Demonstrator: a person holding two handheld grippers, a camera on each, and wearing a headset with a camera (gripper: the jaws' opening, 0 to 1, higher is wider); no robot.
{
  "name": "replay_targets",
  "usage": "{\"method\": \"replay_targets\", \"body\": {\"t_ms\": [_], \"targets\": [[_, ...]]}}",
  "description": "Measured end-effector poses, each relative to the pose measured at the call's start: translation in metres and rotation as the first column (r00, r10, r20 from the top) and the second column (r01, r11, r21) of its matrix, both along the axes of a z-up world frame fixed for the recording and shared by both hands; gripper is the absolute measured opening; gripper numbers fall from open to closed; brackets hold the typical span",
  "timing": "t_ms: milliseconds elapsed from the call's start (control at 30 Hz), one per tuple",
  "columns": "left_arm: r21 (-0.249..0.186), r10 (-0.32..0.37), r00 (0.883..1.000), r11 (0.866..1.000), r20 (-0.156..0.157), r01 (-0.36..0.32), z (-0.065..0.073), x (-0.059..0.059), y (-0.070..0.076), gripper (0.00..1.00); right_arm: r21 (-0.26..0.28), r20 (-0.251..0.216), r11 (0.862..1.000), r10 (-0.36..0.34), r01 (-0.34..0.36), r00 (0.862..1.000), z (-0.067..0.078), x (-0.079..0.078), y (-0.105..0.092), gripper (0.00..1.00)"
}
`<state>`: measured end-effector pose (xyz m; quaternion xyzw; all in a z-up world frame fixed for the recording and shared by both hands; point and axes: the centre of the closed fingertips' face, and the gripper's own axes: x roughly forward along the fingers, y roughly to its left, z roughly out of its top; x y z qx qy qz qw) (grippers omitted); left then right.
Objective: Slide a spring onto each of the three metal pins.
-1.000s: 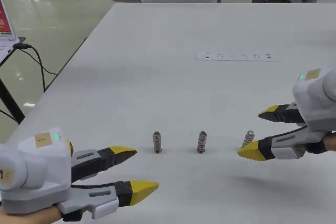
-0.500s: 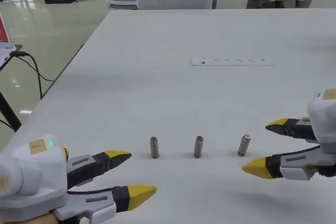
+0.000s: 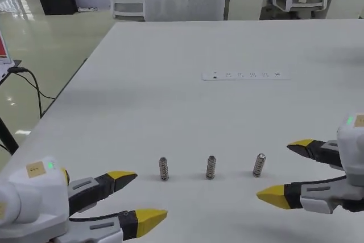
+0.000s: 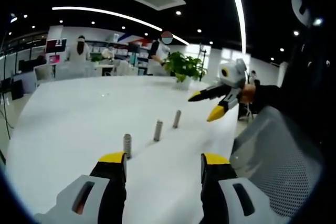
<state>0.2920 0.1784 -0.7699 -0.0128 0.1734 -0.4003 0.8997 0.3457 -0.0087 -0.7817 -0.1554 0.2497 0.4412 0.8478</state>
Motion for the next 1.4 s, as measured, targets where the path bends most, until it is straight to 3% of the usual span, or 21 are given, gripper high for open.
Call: {"method": "replay_targets", "body": {"t_ms": [400,733,1033,1400], "targets": [[-0.006,0.030,1.000,1.000,0.010,-0.030,0.002,0.000,0.005,0.55,0.007,0.015,1.000,-0.012,0.012,1.000,0.001,-0.010,0.001,0.78],[-0.010,0.036,0.999,0.999,0.015,-0.036,0.003,0.001,0.005,0.59,0.029,0.037,0.998,-0.058,0.057,0.998,0.012,-0.010,-0.004,0.80],[-0.038,0.039,0.999,0.998,0.006,-0.039,0.004,0.001,0.005,0.60,0.051,0.017,0.994,-0.095,0.094,0.995,0.011,-0.020,-0.008,0.80],[-0.071,0.039,0.999,0.997,0.004,-0.039,0.009,0.000,0.003,0.62,0.050,0.028,0.989,-0.141,0.140,0.990,0.017,-0.027,-0.009,0.81]]}}
